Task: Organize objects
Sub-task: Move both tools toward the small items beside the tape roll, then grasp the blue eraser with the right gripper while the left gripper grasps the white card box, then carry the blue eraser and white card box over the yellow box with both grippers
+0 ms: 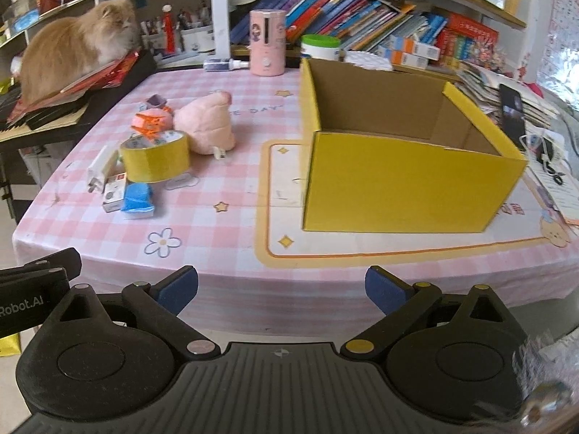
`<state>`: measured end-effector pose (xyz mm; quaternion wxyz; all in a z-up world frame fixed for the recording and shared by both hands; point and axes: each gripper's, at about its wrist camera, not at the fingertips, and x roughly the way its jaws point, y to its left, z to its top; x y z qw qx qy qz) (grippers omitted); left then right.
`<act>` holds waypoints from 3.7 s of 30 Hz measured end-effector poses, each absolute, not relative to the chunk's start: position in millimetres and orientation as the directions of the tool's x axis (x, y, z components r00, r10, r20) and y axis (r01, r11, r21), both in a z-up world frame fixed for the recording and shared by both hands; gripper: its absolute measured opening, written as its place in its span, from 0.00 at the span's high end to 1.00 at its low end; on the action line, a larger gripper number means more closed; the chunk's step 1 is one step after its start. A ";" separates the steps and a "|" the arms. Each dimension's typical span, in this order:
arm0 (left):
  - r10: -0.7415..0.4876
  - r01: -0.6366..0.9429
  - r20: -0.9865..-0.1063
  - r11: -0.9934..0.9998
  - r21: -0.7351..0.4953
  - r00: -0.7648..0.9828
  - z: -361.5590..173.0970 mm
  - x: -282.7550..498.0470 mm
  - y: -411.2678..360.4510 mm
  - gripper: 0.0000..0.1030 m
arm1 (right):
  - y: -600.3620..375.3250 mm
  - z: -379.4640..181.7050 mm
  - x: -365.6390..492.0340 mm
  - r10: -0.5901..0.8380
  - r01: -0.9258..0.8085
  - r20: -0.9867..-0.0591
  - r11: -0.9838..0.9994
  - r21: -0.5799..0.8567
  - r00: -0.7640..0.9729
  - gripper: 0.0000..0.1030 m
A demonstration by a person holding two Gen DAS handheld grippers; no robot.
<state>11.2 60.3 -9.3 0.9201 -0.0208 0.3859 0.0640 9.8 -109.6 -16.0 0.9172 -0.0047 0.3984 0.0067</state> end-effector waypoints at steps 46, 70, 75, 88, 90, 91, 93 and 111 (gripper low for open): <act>0.078 -0.098 -0.774 0.995 0.020 0.628 -51.0 127.2 83.0 0.01 | -32.6 -45.0 189.9 0.474 -0.429 -0.783 0.853 0.296 0.402 0.75; 0.005 -0.088 -0.769 0.994 -0.067 0.639 -52.3 133.3 66.4 0.73 | -89.9 -18.1 156.6 0.410 -0.363 -0.726 0.902 0.233 0.552 0.75; -0.036 -0.066 -0.744 0.992 -0.106 0.667 -37.1 101.0 69.1 0.73 | -87.0 -20.6 137.0 0.407 -0.352 -0.735 0.904 0.242 0.542 0.75; -0.175 0.086 -0.665 0.983 -0.164 0.726 5.1 21.0 63.2 0.73 | -107.6 -10.8 54.6 0.321 -0.282 -0.719 0.943 0.179 0.617 0.75; -0.202 0.119 -0.667 0.978 -0.169 0.717 4.1 12.2 58.1 0.73 | -114.6 -13.6 40.6 0.307 -0.254 -0.724 0.949 0.185 0.618 0.75; -0.213 0.131 -0.667 0.976 -0.171 0.714 3.6 8.7 55.9 0.73 | -117.3 -14.5 35.7 0.301 -0.241 -0.726 0.952 0.189 0.619 0.75; -0.237 0.158 -0.668 0.971 -0.178 0.705 1.9 2.3 50.2 0.73 | -122.3 -15.7 24.6 0.290 -0.220 -0.726 0.956 0.192 0.624 0.75; -0.455 0.451 -0.671 0.870 -0.197 0.585 -3.5 -11.6 -26.9 0.73 | -193.5 -20.7 -48.9 0.105 0.058 -0.745 0.980 0.189 0.658 0.75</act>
